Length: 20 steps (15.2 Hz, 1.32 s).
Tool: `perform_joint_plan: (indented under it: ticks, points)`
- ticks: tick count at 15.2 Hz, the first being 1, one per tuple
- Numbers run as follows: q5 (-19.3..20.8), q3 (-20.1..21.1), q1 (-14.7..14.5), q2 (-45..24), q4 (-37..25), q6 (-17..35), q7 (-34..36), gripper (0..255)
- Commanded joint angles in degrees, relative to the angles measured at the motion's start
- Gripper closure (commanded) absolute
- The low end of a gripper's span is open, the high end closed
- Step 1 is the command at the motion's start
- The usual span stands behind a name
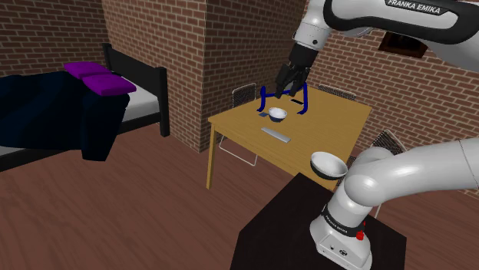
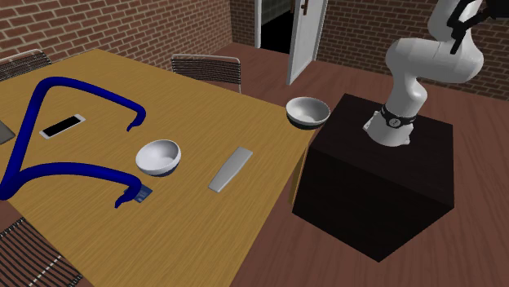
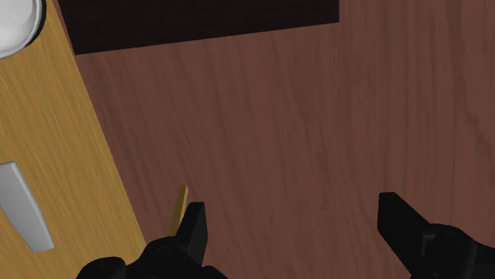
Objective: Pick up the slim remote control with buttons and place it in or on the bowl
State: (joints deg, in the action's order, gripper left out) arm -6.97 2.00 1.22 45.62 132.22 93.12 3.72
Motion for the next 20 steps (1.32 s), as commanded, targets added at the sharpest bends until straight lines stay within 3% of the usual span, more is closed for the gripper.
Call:
perform_joint_plan:
  ticks: [1,11,20]
  points:
    - [0.0,0.0,0.0,0.0,0.0,0.0,0.0,0]
    - [5.6,-8.4,3.0,-8.1,6.3,12.3,-11.4,0]
    - [8.4,-16.0,5.0,-21.4,5.9,23.9,-21.6,0]
